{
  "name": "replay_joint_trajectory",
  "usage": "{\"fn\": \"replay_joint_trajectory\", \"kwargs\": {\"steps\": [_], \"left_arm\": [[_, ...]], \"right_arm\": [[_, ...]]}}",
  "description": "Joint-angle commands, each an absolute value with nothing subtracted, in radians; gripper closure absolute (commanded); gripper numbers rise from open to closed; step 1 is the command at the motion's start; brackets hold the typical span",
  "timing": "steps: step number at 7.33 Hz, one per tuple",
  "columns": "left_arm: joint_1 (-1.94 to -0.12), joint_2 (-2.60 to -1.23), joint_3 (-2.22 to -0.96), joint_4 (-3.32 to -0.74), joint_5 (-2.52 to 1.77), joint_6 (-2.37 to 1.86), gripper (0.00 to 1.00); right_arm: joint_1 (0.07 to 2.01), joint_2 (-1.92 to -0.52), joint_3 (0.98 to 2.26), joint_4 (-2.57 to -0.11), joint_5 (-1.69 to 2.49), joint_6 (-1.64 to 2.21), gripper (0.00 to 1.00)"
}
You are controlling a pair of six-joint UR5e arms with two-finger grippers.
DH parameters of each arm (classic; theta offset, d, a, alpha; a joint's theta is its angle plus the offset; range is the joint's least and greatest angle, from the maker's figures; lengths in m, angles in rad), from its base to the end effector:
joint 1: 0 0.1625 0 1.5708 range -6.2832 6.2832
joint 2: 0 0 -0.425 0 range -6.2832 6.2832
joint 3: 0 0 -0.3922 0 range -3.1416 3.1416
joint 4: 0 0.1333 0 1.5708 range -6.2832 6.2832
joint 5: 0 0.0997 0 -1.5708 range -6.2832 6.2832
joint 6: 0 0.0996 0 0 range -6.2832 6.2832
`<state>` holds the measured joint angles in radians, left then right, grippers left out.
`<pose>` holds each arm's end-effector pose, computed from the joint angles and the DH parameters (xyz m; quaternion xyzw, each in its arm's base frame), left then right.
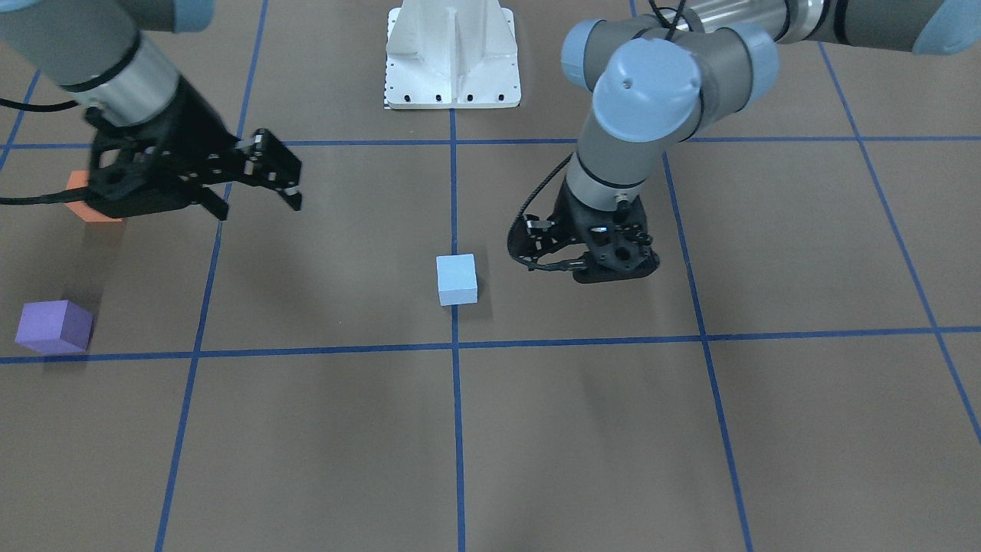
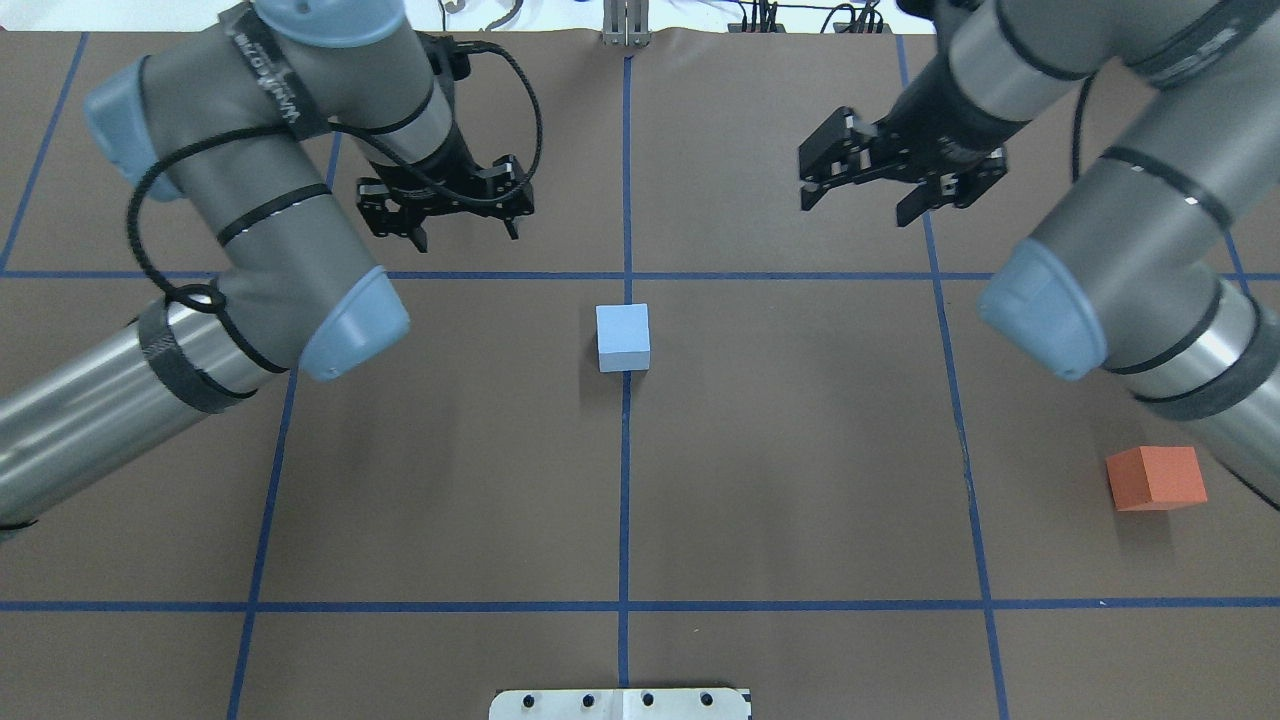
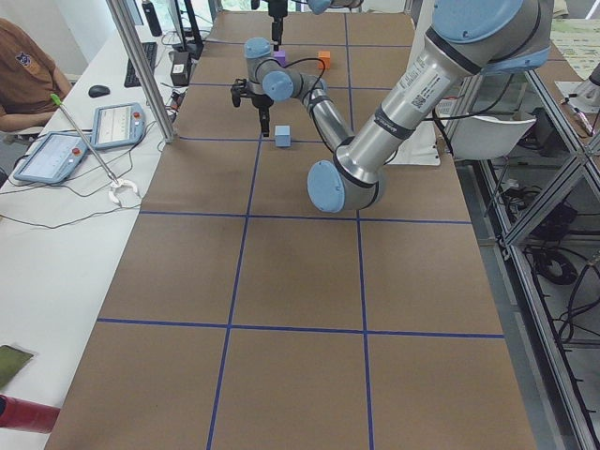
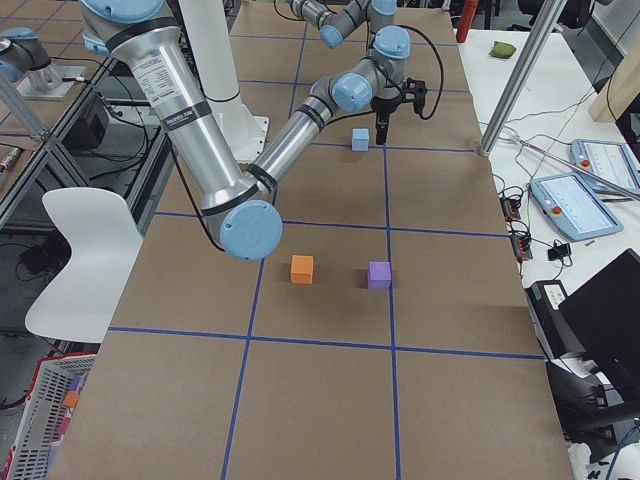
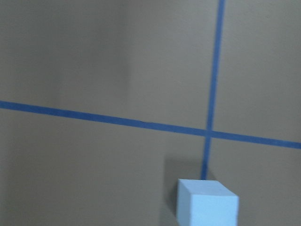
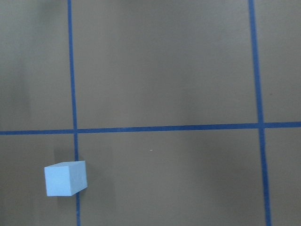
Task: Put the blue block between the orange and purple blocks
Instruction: 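Release the cube and raise the left gripper while the right arm reaches toward it, then lower the right gripper onto the light blue cube and grasp it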
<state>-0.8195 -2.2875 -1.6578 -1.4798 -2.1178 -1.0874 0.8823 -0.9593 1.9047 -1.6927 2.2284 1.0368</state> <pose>0.4063 -0.5544 0.1997 0.0024 0.4206 -0.0580 0.9054 -0.3248 -0.5087 0.1730 0.0216 -0.4802 0.0230 0.8766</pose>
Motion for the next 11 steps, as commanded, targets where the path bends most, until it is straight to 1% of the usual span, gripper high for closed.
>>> {"fn": "replay_joint_trajectory", "kwargs": {"steps": [1, 2, 3, 4, 7, 10, 11], "left_arm": [[-0.912, -2.080, -1.797, -1.474, -2.118, -0.904, 0.00], [-0.969, -1.995, -1.840, -1.474, -2.118, -0.805, 0.00], [-1.021, -1.947, -1.844, -1.474, -2.118, -0.694, 0.00], [-1.052, -1.918, -1.839, -1.474, -2.117, -0.611, 0.00], [-1.062, -1.907, -1.836, -1.474, -2.117, -0.600, 0.00], [-1.062, -1.905, -1.832, -1.474, -2.117, -0.600, 0.00], [-1.062, -1.905, -1.832, -1.474, -2.117, -0.600, 0.00]], "right_arm": [[0.715, -0.765, 1.733, -1.692, 2.075, 1.126, 0.01], [0.650, -0.706, 1.647, -1.689, 1.989, 1.126, 0.01], [0.609, -0.648, 1.559, -1.687, 1.936, 1.129, 0.01], [0.577, -0.634, 1.513, -1.680, 1.899, 1.137, 0.01], [0.546, -0.640, 1.413, -1.602, 1.838, 1.111, 0.01], [0.538, -0.647, 1.370, -1.568, 1.829, 1.078, 0.01], [0.532, -0.649, 1.341, -1.519, 1.810, 1.063, 0.01]]}}
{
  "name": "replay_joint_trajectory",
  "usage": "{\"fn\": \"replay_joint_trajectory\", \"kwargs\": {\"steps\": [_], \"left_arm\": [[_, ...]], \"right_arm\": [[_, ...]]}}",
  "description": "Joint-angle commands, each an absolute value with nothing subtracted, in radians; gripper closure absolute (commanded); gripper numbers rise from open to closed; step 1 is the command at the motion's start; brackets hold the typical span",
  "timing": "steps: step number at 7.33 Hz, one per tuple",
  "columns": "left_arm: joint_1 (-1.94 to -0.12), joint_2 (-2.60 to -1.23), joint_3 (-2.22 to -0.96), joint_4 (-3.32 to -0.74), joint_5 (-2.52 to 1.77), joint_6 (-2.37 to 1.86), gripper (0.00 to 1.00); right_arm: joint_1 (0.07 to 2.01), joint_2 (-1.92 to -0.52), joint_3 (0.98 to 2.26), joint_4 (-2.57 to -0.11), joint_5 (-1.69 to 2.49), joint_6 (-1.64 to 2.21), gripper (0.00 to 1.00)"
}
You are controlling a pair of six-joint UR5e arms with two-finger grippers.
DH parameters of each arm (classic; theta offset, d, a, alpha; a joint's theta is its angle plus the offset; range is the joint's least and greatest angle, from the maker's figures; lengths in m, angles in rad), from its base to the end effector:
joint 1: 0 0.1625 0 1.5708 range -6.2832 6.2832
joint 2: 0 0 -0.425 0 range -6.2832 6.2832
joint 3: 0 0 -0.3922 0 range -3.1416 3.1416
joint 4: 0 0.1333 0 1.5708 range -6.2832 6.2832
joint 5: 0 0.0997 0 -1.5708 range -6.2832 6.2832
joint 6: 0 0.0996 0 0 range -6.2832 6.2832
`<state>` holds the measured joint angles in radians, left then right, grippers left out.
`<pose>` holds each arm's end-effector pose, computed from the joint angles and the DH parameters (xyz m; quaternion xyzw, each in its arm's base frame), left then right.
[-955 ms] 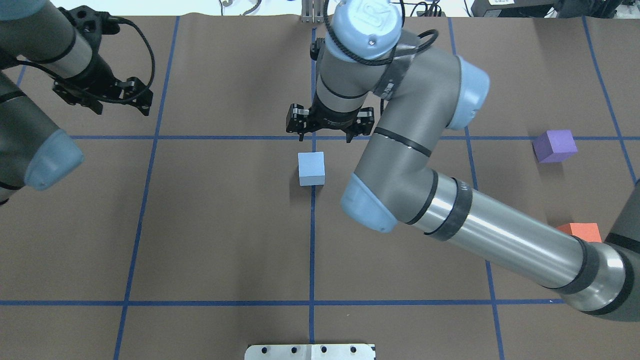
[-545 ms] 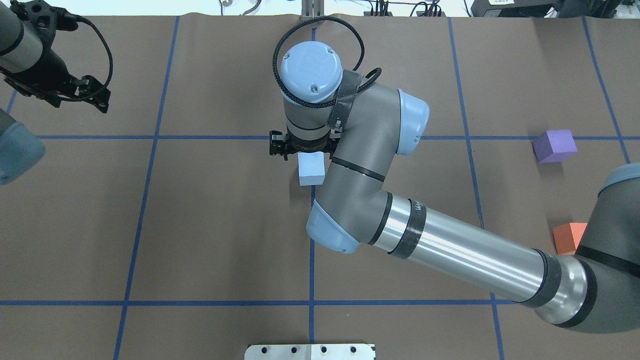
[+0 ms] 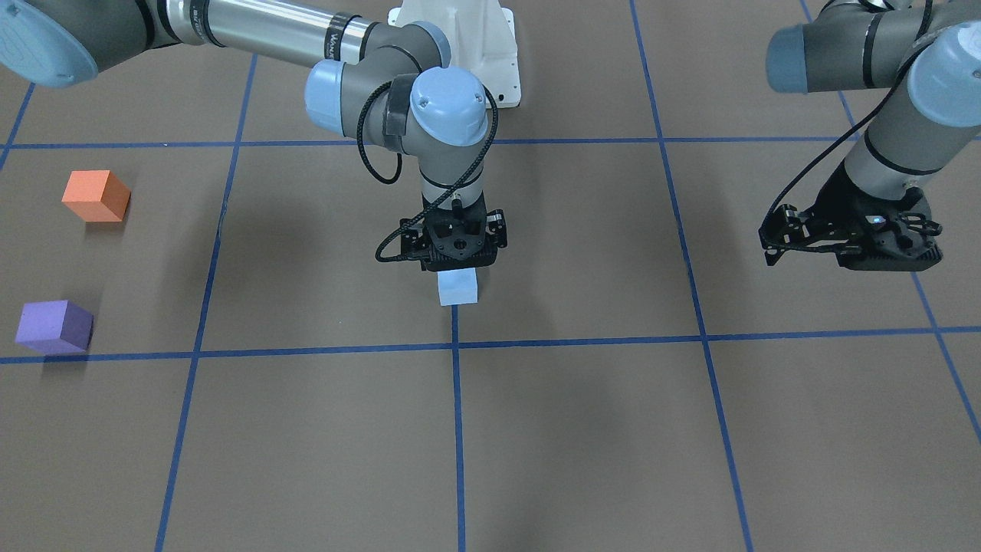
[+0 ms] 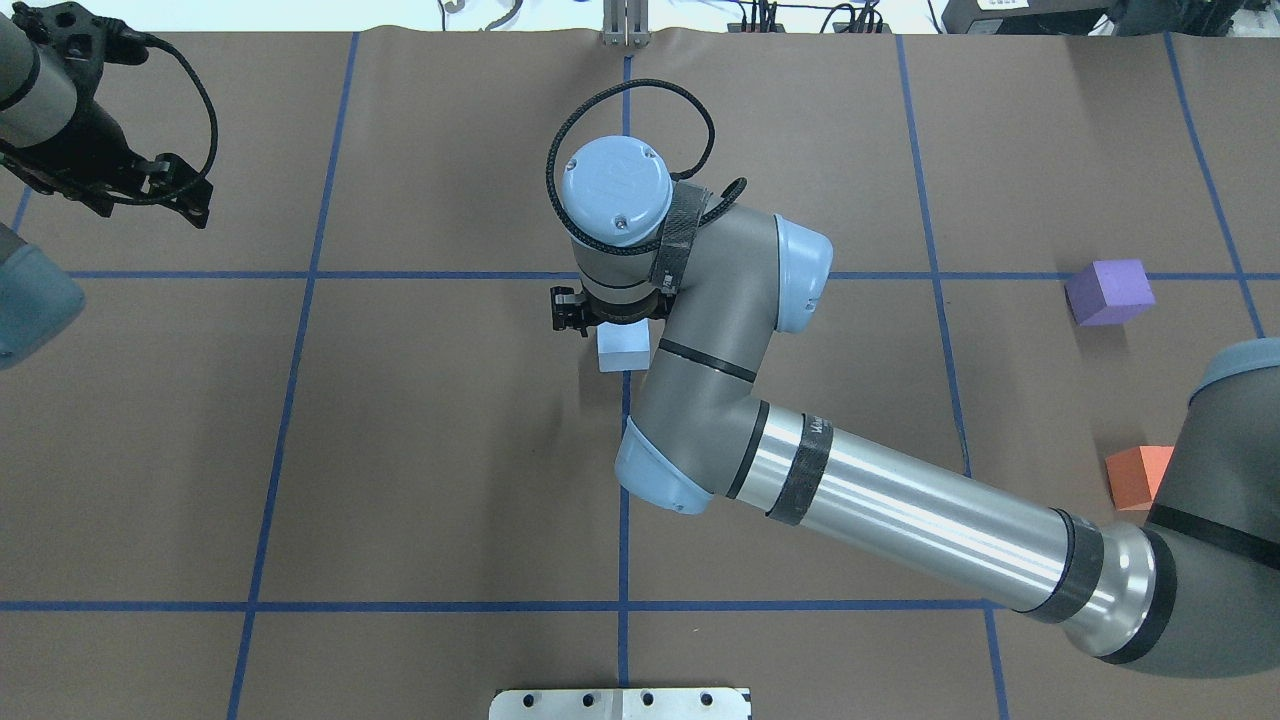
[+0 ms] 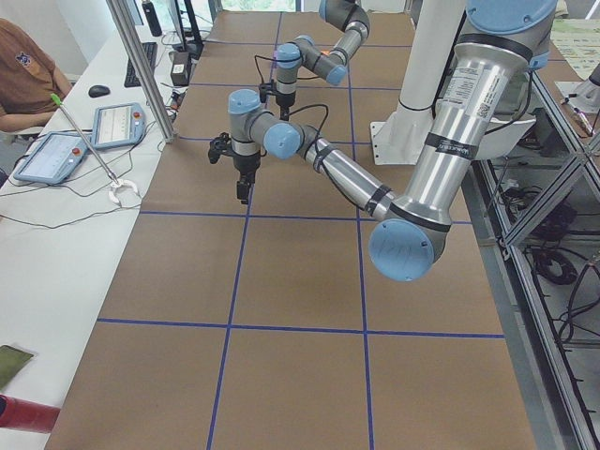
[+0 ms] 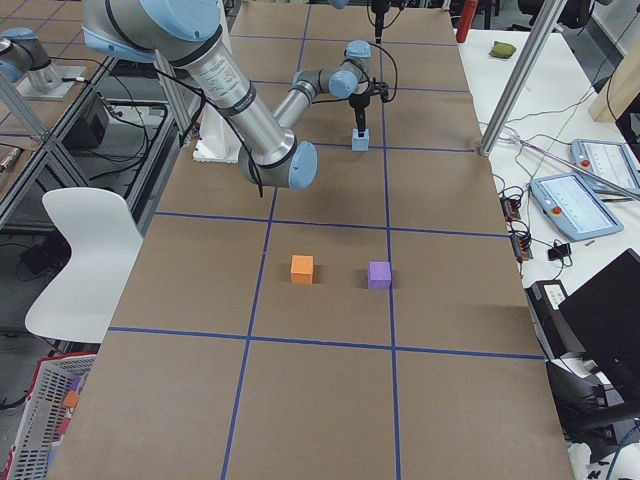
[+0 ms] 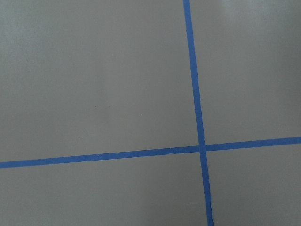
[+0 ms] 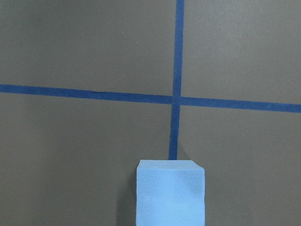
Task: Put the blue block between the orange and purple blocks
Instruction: 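Lower the right gripper onto the light blue cube and grasp it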
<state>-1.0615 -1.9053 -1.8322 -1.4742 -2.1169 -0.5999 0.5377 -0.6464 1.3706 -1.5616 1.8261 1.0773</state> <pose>0.2176 -0.5570 0.3708 0.0646 0.3474 0.0243 0.9352 -0.6073 -0.4881 0.1635 0.0719 -0.3680 -0.0252 0.9267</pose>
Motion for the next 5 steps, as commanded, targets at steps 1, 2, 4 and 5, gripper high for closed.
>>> {"fn": "replay_joint_trajectory", "kwargs": {"steps": [1, 2, 4, 5], "left_arm": [[-1.062, -1.905, -1.830, -1.474, -2.115, -0.600, 0.00], [-1.062, -1.905, -1.829, -1.474, -2.114, -0.600, 0.00], [-1.062, -1.905, -1.830, -1.474, -2.115, -0.600, 0.00], [-1.062, -1.905, -1.830, -1.474, -2.115, -0.600, 0.00]], "right_arm": [[0.531, -0.649, 1.312, -1.494, 1.804, 1.065, 0.01], [0.522, -0.650, 1.310, -1.490, 1.804, 1.066, 0.01], [0.505, -0.658, 1.296, -1.488, 1.804, 1.066, 0.02], [0.505, -0.658, 1.296, -1.486, 1.802, 1.074, 0.41]]}}
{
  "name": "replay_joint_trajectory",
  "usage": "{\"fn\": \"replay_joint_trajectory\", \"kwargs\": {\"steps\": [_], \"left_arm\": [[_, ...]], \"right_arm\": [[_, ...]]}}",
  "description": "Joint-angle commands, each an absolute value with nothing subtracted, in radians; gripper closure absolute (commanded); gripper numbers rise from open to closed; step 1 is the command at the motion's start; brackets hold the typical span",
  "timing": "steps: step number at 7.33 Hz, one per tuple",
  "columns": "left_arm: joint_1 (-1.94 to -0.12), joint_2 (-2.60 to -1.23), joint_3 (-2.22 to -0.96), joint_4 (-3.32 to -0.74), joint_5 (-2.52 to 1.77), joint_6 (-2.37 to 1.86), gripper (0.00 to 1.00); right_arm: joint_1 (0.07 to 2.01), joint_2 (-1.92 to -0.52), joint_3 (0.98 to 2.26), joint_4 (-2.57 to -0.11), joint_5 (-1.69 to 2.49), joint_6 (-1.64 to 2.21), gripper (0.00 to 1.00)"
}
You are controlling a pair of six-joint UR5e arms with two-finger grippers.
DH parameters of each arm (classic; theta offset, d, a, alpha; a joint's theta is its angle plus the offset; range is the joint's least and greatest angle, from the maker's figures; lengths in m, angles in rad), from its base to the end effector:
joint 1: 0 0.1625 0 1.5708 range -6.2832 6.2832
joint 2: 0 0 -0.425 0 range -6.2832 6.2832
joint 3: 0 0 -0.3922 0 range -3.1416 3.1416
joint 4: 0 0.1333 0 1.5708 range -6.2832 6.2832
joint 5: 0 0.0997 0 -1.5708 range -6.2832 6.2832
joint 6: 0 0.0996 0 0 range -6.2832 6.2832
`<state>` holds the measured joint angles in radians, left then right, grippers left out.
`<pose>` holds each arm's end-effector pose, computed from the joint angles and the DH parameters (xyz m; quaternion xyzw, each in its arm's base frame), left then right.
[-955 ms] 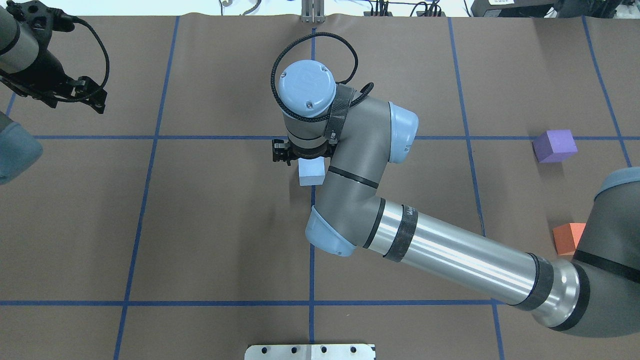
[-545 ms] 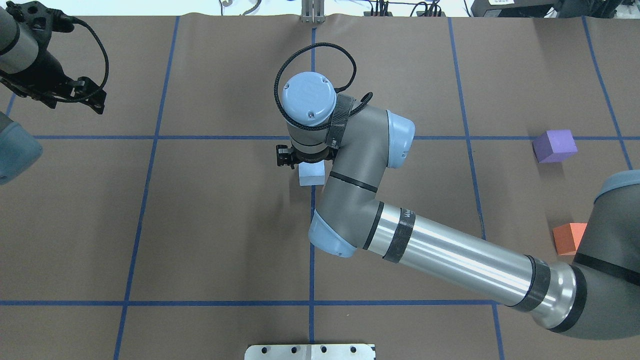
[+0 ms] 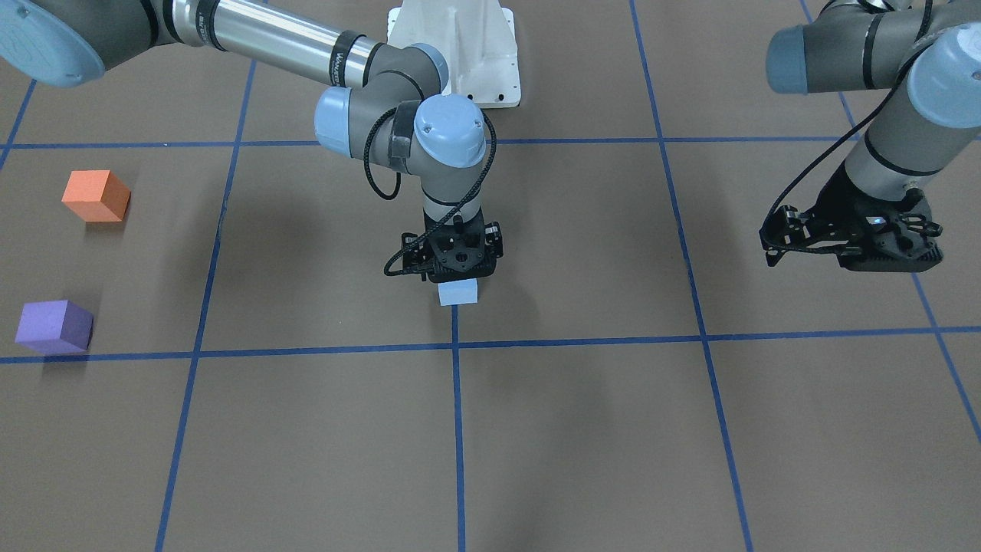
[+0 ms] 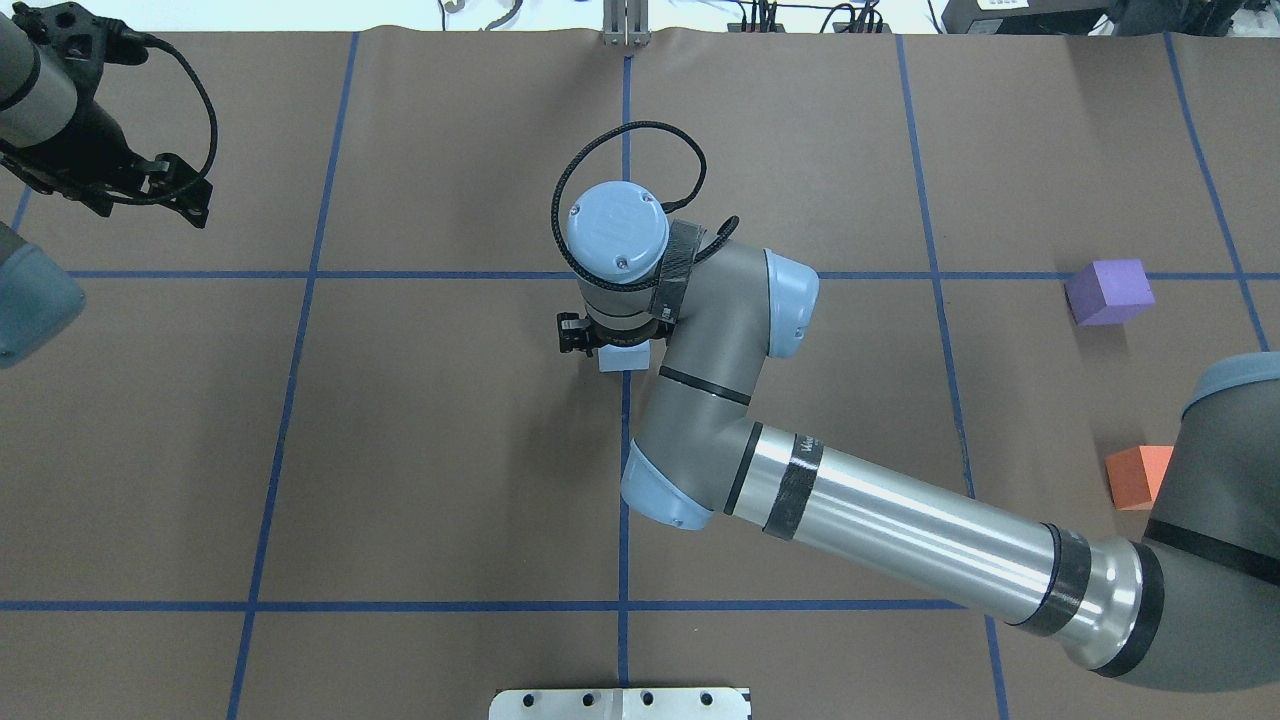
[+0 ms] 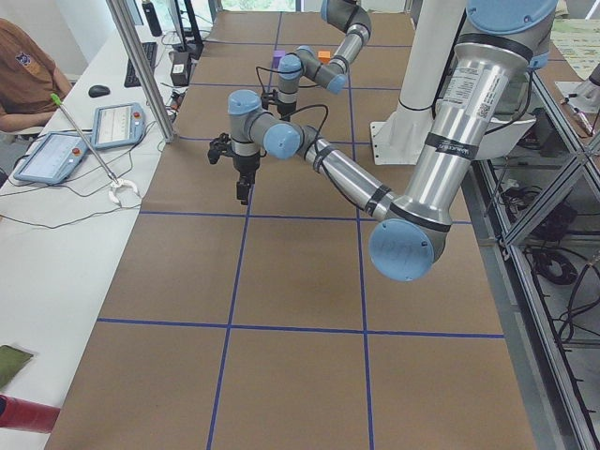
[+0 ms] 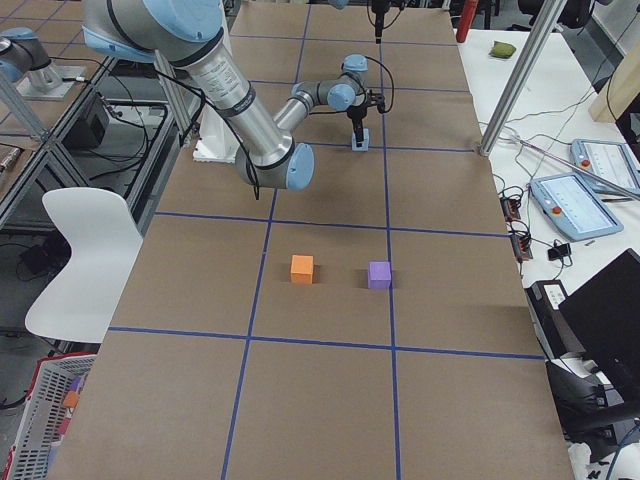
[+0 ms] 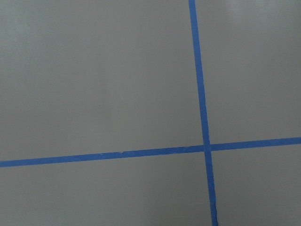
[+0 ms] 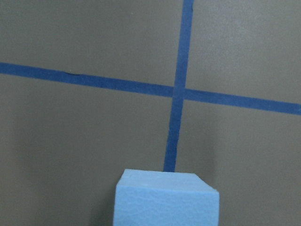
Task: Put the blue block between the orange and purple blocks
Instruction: 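Carry the light blue cube with the right gripper toward the purple cube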
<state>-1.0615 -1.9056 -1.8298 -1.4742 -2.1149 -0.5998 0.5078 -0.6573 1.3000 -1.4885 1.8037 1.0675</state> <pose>0.2177 -0.5576 0.3718 0.0643 0.3462 0.0238 0.9356 -0.6361 -0.4802 0.1935 0.0755 -0.3608 -0.0391 0.9288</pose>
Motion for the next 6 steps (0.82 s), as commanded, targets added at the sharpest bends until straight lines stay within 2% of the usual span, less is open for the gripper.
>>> {"fn": "replay_joint_trajectory", "kwargs": {"steps": [1, 3, 4, 6], "left_arm": [[-1.062, -1.905, -1.830, -1.474, -2.114, -0.600, 0.00], [-1.062, -1.905, -1.833, -1.474, -2.117, -0.600, 0.00], [-1.062, -1.905, -1.838, -1.474, -2.117, -0.600, 0.00], [-1.062, -1.905, -1.842, -1.474, -2.117, -0.600, 0.00]], "right_arm": [[0.505, -0.657, 1.298, -1.486, 1.804, 1.072, 0.99], [0.517, -0.649, 1.339, -1.491, 1.812, 1.063, 1.00], [0.547, -0.681, 1.429, -1.534, 1.819, 1.065, 1.00], [0.624, -0.840, 1.756, -1.707, 1.824, 1.063, 1.00]]}}
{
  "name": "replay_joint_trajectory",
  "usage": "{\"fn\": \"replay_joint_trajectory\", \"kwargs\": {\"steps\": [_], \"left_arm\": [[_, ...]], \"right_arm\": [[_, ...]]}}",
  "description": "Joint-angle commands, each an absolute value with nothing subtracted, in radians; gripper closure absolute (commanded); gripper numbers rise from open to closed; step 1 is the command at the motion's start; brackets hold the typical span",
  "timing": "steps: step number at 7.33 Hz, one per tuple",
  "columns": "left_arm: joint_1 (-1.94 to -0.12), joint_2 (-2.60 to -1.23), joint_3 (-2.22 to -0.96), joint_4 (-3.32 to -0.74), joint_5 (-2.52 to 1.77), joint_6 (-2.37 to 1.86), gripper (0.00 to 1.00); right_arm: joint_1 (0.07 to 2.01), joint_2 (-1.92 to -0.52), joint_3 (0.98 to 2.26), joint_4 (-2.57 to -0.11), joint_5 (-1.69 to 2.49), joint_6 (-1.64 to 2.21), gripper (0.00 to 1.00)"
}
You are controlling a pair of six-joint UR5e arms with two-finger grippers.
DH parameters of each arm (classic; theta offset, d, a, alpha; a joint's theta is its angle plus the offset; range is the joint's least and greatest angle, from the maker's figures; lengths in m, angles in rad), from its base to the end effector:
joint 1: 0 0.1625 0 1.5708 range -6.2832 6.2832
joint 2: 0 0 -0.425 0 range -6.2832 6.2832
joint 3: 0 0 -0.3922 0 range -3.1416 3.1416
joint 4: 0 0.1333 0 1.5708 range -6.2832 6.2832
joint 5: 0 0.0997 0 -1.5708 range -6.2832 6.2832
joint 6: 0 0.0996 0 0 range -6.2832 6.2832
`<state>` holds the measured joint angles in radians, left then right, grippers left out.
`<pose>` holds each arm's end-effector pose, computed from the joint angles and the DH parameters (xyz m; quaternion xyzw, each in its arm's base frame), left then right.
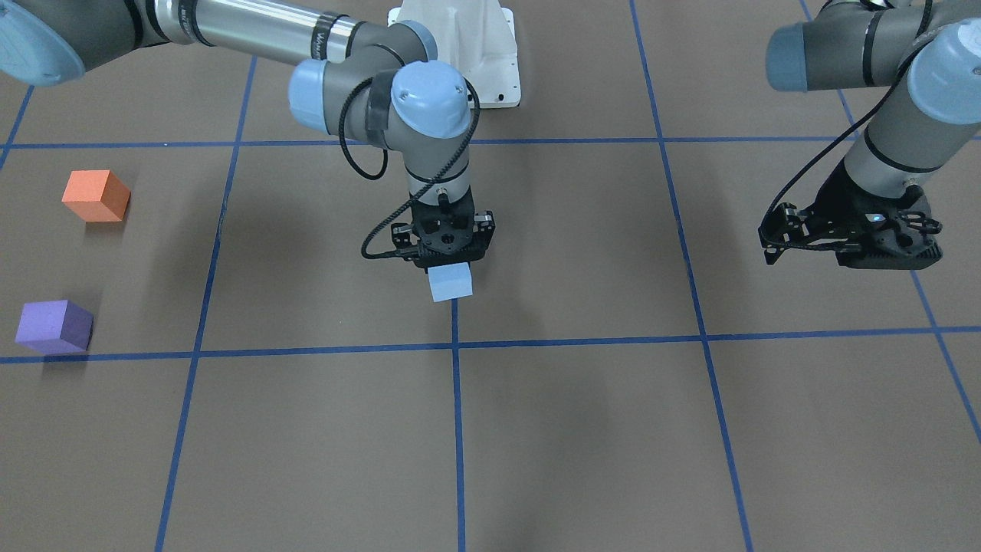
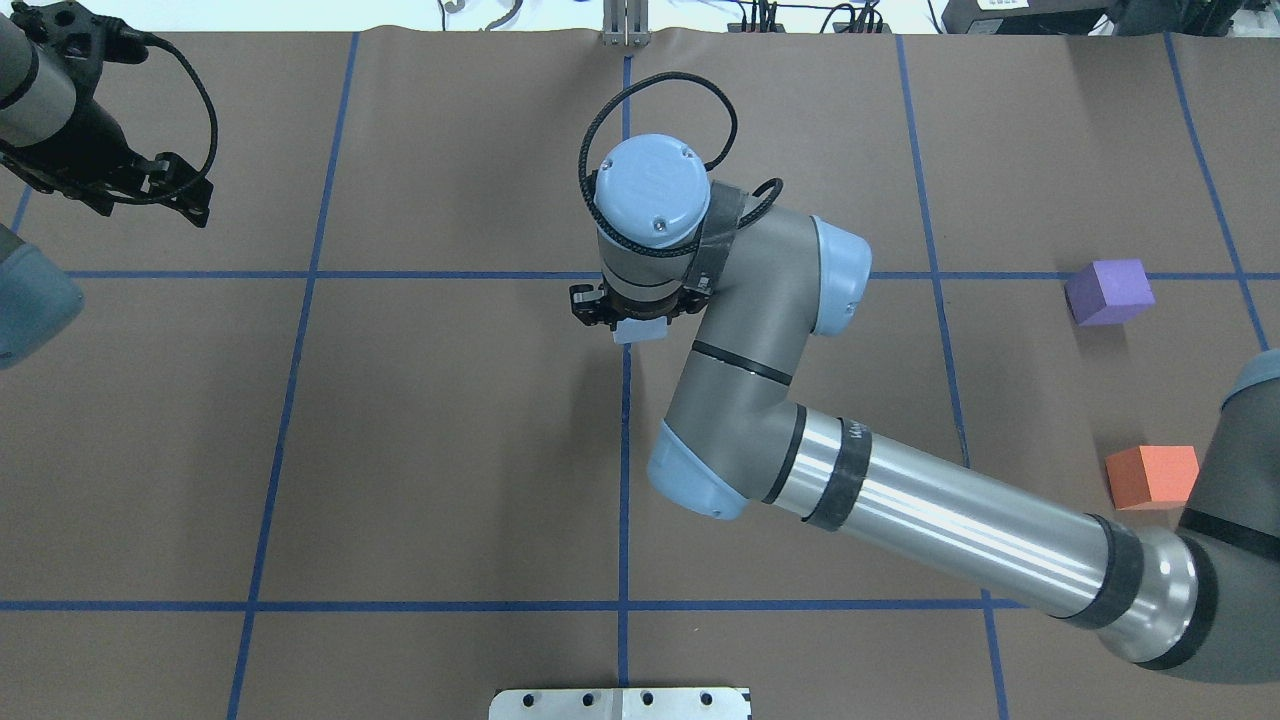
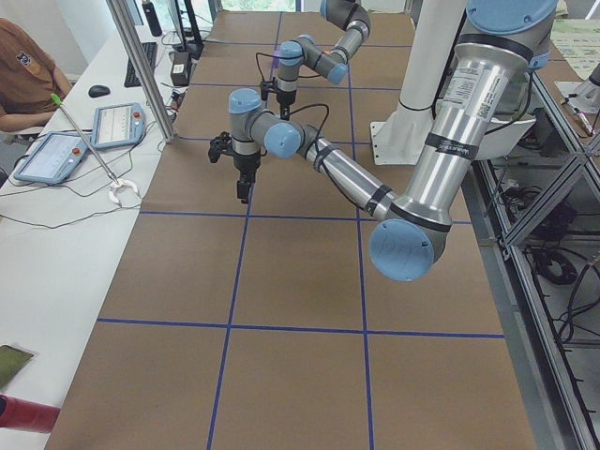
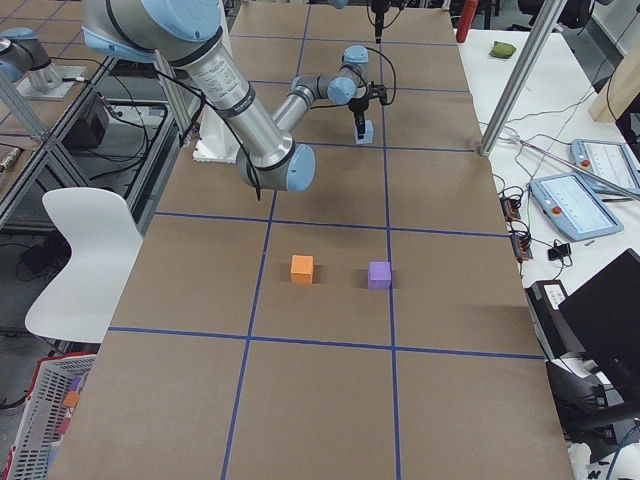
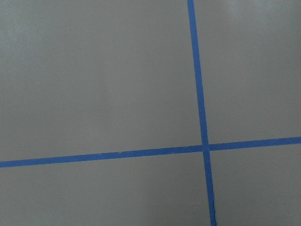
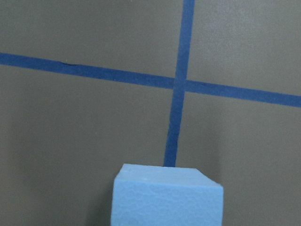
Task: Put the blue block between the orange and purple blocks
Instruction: 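Carry the light blue cube with the right gripper toward the purple cube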
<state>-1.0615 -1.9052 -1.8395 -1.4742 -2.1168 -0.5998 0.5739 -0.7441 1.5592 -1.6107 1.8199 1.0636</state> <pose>0.2169 -0.5557 0.3676 0.0677 0.3489 0.0253 0.9344 -0.5460 -0.4824 0.1641 0.0944 -0.3808 -0.0163 0.9197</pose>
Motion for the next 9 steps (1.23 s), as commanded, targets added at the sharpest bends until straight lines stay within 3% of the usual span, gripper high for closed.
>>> {"fn": "replay_joint_trajectory", "kwargs": {"steps": [1, 5, 7, 9], "left_arm": [[-1.062, -1.905, -1.844, -1.474, -2.117, -0.601, 0.00], [-1.060, -1.905, -1.844, -1.474, -2.118, -0.610, 0.00], [-1.058, -1.905, -1.842, -1.474, -2.118, -0.614, 0.00], [-1.055, -1.905, -1.839, -1.474, -2.117, -0.614, 0.00]], "right_arm": [[0.694, -0.917, 1.901, -1.795, 1.845, 1.062, 1.00], [0.980, -1.292, 2.186, -1.859, 2.048, 0.828, 1.00], [1.063, -1.493, 2.181, -1.751, 2.063, 0.636, 1.00], [1.063, -1.638, 2.050, -1.460, 2.072, 0.624, 1.00]]}}
